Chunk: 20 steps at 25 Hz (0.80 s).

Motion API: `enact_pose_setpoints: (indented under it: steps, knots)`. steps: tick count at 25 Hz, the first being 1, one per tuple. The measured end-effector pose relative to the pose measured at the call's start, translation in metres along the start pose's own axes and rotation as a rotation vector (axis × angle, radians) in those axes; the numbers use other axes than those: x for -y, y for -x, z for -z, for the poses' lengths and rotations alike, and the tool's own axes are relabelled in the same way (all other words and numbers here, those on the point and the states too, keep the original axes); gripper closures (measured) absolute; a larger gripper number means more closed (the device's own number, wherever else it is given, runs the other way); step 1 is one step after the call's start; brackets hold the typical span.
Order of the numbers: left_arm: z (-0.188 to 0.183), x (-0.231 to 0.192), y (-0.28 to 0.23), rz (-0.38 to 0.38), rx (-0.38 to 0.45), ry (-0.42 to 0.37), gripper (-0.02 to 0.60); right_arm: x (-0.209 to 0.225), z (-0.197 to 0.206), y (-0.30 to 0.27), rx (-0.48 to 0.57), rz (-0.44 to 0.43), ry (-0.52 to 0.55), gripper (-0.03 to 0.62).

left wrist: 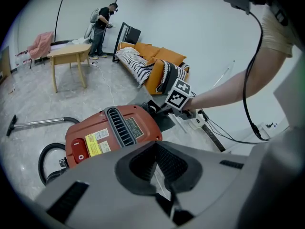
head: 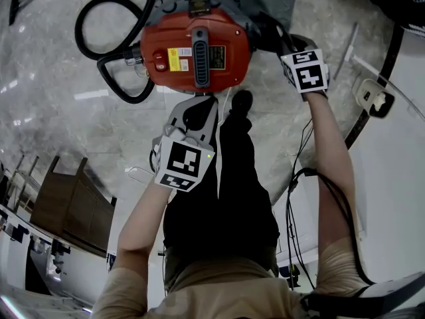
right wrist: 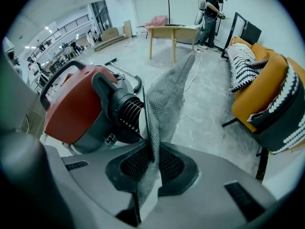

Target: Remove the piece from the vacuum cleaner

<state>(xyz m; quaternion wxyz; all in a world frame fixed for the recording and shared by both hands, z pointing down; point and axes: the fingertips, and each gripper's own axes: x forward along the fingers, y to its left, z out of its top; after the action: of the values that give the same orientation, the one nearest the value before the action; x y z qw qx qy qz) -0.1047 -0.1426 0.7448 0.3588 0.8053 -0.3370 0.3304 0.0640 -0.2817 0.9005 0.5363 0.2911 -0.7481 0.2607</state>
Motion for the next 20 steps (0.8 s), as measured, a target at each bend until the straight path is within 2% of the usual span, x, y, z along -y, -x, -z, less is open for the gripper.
enact_pose_setpoints:
  steps: [20]
  knots:
    - [0.011,0.010,0.001,0.002,-0.005,0.001,0.578,0.008,0.001,-0.001,-0.013,0.030,0.037,0.557]
